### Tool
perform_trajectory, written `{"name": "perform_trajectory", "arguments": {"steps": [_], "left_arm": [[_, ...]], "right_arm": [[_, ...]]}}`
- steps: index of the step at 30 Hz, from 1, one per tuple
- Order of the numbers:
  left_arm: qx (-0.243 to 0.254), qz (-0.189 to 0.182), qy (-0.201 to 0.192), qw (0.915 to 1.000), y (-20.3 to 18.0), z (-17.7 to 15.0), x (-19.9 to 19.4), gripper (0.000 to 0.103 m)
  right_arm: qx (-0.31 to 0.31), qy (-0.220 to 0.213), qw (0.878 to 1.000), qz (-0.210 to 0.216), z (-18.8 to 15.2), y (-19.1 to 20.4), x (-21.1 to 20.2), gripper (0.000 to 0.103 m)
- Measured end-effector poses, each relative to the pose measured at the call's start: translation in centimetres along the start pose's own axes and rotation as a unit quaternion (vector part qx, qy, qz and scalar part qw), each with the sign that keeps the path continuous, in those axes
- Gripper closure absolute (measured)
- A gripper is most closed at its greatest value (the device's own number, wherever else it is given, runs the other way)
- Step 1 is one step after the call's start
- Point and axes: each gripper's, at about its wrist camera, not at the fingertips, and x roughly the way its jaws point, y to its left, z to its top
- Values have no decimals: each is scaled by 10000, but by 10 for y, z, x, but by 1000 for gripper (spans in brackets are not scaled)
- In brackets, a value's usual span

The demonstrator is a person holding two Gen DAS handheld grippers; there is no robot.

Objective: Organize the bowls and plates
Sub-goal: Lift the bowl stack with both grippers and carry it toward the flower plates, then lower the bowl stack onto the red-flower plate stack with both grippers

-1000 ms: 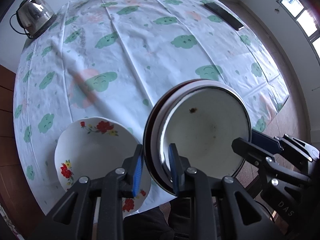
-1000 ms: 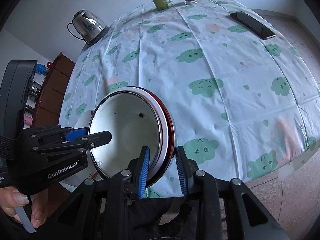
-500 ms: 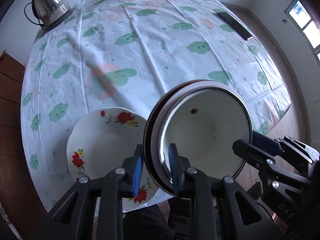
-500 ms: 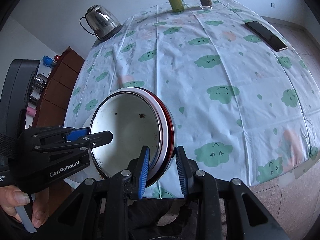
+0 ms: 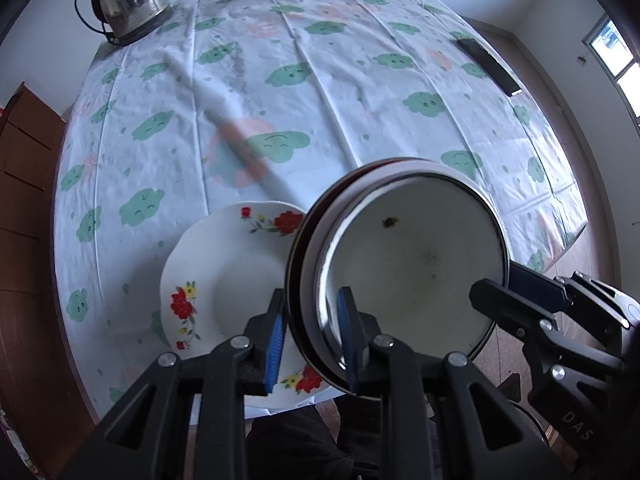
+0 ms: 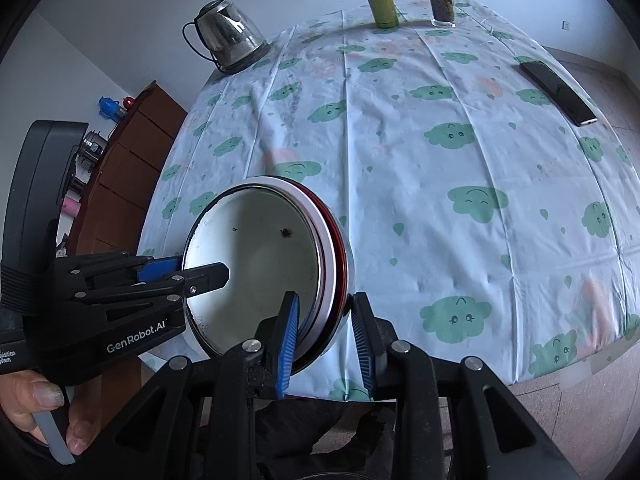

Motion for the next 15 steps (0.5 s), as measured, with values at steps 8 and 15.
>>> {"name": "perform_trajectory", "arguments": {"steps": [8,15], "left_arm": [[-162,32,-19,9999,16,-4,-3,81],[-311,69,8,9995,32,-7,-2,81]], "right_arm": [[-190,65,9998,31,5,17,6,74],[-314,135,9994,99,8,31,13,74]]}}
